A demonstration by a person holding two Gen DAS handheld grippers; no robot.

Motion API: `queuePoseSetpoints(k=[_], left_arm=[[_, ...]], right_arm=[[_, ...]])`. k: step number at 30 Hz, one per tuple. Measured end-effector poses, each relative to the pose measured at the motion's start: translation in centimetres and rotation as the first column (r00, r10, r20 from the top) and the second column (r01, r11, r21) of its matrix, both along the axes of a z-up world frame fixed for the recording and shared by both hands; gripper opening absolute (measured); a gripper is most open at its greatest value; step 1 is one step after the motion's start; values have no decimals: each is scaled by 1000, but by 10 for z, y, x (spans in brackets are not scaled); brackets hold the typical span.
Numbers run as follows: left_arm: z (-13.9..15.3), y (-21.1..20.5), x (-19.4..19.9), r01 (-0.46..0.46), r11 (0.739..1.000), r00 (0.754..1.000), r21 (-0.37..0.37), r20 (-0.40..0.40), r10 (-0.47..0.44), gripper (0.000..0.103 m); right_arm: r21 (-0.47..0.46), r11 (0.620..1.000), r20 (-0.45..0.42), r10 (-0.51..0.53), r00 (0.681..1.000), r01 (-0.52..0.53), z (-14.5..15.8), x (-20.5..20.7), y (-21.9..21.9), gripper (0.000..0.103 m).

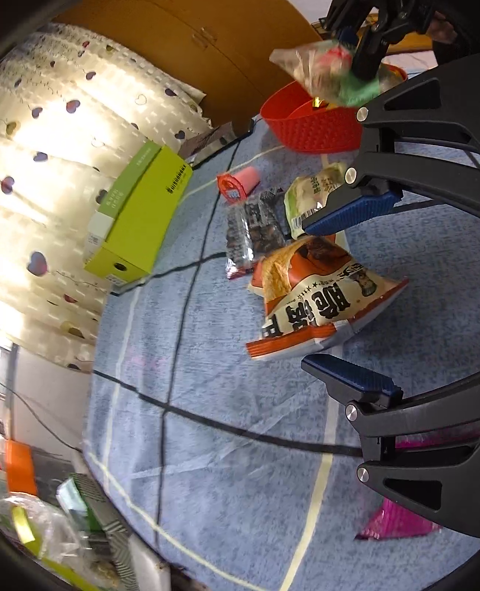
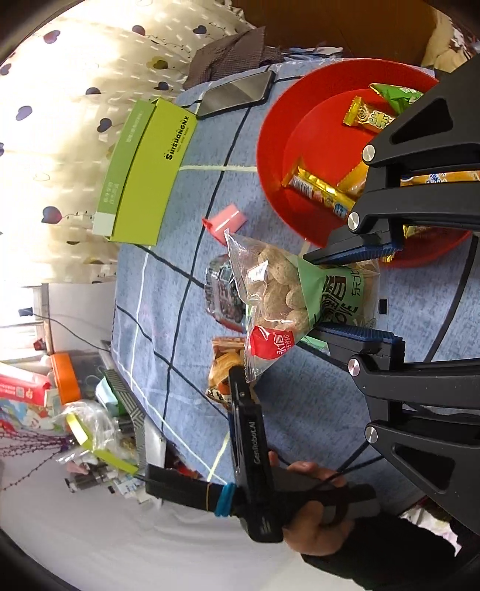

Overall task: Organize snacks
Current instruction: 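Grasp orange-white chip bag with left tool while right tool grasps clear peanut bag, then carry chip bag in left tool and peanut bag in right tool over red bowl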

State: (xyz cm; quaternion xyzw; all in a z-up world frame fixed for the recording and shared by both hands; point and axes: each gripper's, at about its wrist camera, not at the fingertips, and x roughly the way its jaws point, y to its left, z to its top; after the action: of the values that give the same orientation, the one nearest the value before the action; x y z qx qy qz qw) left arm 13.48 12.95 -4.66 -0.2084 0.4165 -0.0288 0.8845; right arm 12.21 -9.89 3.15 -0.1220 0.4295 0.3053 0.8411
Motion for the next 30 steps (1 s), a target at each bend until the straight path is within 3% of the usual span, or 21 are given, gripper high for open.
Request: queuePoseSetpoints(k=[4, 6, 9, 16, 30], left_arm=[[-3, -1, 4, -16, 999, 1000, -29, -12, 16, 67], [-2, -4, 4, -18, 1000, 1000, -10, -8, 18, 67], [1, -9, 3, -30, 999, 1000, 17, 9, 30, 57], [7, -17, -9, -33, 999, 999, 43, 36, 31, 55], [61, -48, -64, 13, 997, 990, 70, 142, -23, 54]], right_arm=[[19, 1000, -15, 4, 1000, -4, -1, 0, -5, 28], [26, 1000, -14, 4, 1000, -4, 1, -1, -7, 28], [34, 999, -9, -1, 1000, 2, 3, -2, -10, 28], [56, 998, 10, -7, 1000, 6, 12, -7, -18, 28], [110, 993, 46, -54, 997, 48, 25, -18, -48, 28]])
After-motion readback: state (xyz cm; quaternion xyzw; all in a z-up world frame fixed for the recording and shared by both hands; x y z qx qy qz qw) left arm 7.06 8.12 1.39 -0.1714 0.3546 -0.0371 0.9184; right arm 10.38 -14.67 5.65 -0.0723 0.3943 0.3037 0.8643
